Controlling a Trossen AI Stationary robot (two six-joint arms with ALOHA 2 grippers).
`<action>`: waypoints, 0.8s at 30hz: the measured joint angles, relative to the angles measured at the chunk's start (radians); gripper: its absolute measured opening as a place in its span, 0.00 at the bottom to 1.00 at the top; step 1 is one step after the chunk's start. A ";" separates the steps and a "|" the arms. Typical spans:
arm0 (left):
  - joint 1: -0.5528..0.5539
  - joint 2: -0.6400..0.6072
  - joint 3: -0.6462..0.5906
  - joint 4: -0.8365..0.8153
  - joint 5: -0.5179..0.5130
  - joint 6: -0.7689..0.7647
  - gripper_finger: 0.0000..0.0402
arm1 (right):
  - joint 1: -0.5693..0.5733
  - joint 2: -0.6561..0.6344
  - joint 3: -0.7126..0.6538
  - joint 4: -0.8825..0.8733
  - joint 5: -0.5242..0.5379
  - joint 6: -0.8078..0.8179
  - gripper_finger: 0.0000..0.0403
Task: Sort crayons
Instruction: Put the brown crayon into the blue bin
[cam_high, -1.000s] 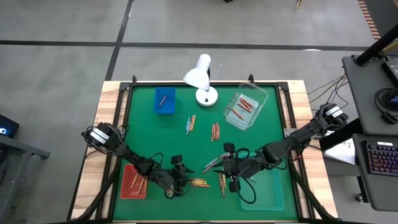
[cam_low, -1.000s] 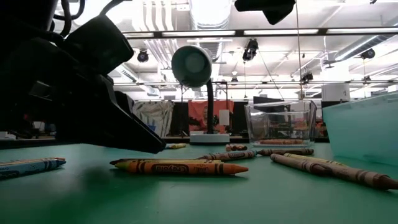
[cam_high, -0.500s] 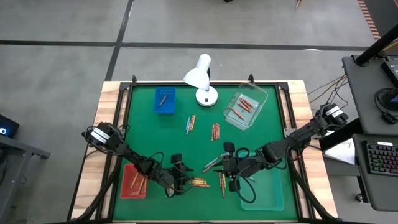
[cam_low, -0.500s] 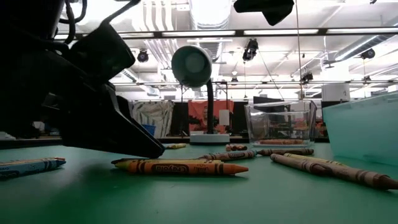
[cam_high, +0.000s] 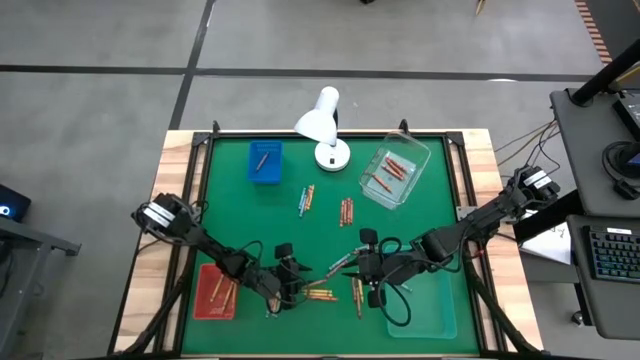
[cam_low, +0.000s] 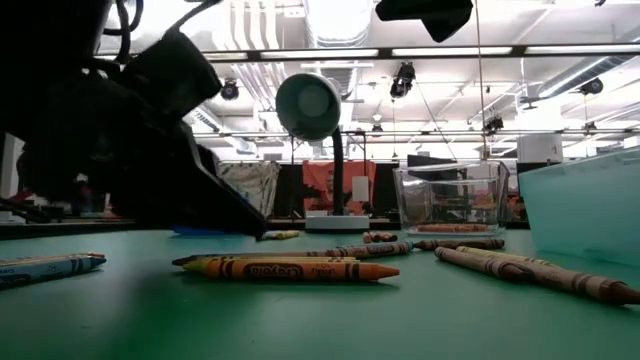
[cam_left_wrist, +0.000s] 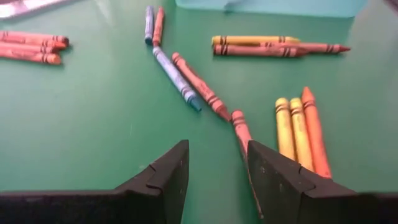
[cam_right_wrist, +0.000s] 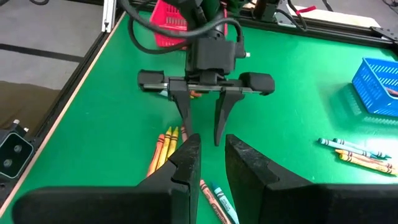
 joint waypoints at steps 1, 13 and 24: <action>0.000 -0.005 0.000 0.003 0.000 0.005 0.36 | 0.000 0.000 0.000 0.000 0.000 0.000 0.16; 0.000 0.035 0.033 0.003 0.072 -0.022 0.36 | 0.000 0.000 0.000 0.000 0.000 -0.003 0.16; 0.019 0.034 0.028 -0.077 0.045 -0.017 0.36 | 0.000 0.000 0.000 0.002 0.000 -0.009 0.16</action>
